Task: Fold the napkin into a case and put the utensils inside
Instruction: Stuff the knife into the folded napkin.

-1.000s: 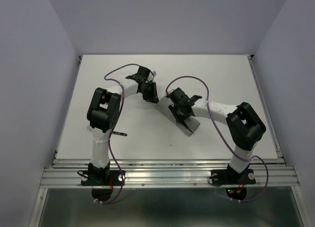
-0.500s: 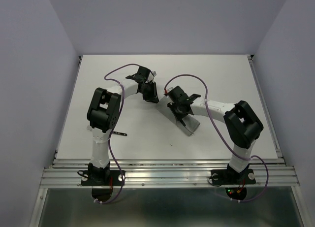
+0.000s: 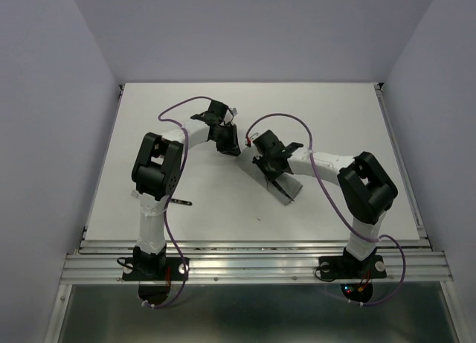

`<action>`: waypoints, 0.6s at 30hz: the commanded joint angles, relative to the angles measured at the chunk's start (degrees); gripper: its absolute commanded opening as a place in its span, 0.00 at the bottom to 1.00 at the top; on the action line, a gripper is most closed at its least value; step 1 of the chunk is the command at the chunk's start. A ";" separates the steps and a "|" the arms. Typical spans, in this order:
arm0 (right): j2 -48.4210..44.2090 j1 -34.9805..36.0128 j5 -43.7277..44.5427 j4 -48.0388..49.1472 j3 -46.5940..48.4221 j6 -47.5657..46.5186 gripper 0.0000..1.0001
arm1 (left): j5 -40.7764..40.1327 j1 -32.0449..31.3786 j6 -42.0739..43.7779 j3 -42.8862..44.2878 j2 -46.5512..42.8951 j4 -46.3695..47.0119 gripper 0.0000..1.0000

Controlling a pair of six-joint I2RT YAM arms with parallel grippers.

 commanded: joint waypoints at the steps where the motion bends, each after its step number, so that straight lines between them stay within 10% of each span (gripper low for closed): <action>1: -2.42 -0.39 -0.62 3.20 -0.57 -4.65 0.09 | 1.08 -0.38 1.32 2.62 -1.33 -0.81 0.24; 18: -4.97 -0.92 1.58 1.35 -0.57 -19.07 0.01 | 1.08 -0.38 2.55 4.91 -0.10 -2.74 0.24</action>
